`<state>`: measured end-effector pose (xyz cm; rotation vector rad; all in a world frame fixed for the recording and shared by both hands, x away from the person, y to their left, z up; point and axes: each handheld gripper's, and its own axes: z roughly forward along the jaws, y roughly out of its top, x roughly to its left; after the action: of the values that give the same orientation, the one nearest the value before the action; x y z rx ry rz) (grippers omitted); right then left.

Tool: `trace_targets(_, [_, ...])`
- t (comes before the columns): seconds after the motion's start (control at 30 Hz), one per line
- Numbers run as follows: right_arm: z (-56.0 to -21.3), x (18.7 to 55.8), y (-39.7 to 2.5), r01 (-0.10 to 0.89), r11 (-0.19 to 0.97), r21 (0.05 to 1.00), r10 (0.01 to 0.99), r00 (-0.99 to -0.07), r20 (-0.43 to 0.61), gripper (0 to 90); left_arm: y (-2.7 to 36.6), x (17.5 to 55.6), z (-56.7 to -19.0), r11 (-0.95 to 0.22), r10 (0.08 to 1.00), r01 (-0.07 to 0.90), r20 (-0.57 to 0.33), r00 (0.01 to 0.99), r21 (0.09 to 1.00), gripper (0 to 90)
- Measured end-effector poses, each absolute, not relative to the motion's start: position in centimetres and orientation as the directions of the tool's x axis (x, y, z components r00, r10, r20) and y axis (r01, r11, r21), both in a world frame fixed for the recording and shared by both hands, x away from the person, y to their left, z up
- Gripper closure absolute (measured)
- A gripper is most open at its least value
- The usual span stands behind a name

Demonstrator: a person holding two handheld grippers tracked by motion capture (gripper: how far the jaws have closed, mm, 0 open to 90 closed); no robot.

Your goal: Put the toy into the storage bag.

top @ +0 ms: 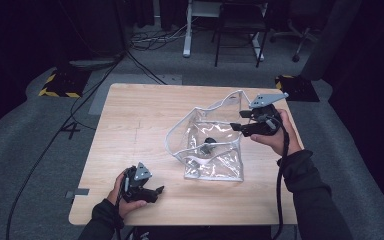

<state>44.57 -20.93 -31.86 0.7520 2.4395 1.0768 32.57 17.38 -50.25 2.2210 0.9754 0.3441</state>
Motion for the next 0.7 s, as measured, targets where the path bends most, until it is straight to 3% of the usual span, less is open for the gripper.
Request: trace_targets(0.7, [-31.3, 44.1, -22.2, 0.282, 0.498, 0.82, 0.665, -0.732, -0.152, 24.8, 17.4, 32.6, -50.2, -0.49, 0.728, 0.549, -0.029, 0.685, 0.677, 14.4])
